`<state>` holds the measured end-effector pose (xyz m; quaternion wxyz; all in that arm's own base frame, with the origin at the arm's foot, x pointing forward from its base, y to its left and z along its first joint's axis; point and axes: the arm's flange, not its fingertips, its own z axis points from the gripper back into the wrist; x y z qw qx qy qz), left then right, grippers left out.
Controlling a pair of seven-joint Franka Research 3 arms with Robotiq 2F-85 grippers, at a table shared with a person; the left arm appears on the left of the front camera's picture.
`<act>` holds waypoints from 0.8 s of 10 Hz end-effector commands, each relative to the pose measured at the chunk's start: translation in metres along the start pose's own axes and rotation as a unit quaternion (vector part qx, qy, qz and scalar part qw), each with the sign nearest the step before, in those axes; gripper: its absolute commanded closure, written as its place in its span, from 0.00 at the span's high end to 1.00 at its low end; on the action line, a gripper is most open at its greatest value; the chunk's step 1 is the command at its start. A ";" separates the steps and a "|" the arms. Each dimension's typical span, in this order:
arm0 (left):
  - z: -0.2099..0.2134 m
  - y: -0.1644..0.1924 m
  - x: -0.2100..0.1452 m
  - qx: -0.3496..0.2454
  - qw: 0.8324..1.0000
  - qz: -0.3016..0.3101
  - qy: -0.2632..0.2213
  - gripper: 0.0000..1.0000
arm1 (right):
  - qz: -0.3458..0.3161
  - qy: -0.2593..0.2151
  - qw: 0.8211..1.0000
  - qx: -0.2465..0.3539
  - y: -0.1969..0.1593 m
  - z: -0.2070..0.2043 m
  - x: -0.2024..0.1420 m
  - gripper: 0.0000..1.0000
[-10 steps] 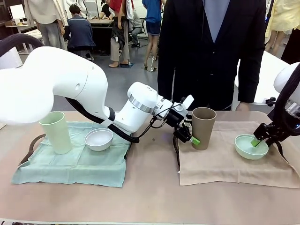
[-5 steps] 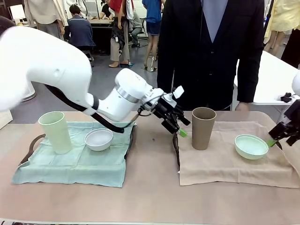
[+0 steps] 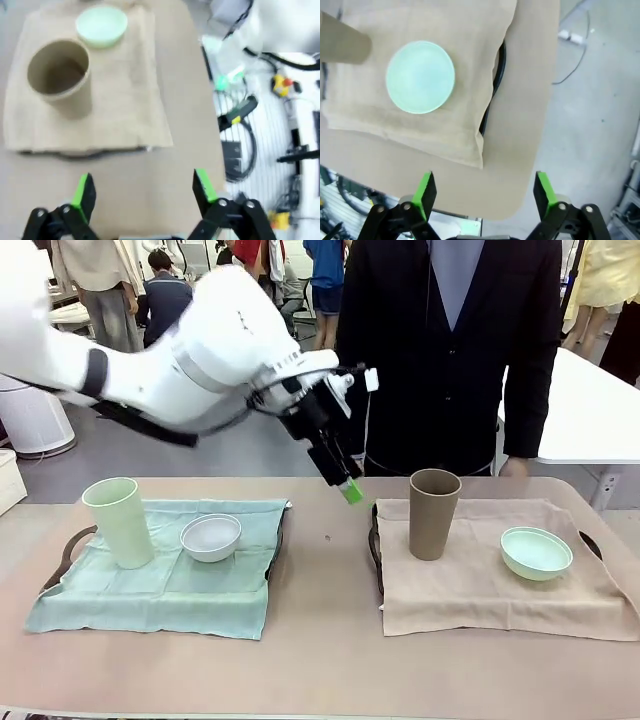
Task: Set up a tray with a mat and arrange the tableware.
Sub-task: Place the Picnic Bowl and Reusable plastic cup back onto the Handle tray in front of the human's position.
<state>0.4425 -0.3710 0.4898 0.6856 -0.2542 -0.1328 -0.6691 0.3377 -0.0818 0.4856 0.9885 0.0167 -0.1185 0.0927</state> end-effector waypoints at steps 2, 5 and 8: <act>-0.024 0.022 -0.007 -0.026 0.997 -0.046 -0.047 1.00 | -0.002 0.010 1.000 0.002 -0.006 -0.021 0.006 1.00; -0.024 0.022 -0.007 -0.026 0.997 -0.046 -0.047 1.00 | -0.002 0.010 1.000 0.002 -0.006 -0.021 0.006 1.00; -0.024 0.022 -0.007 -0.026 0.997 -0.046 -0.047 1.00 | -0.002 0.010 1.000 0.002 -0.006 -0.021 0.006 1.00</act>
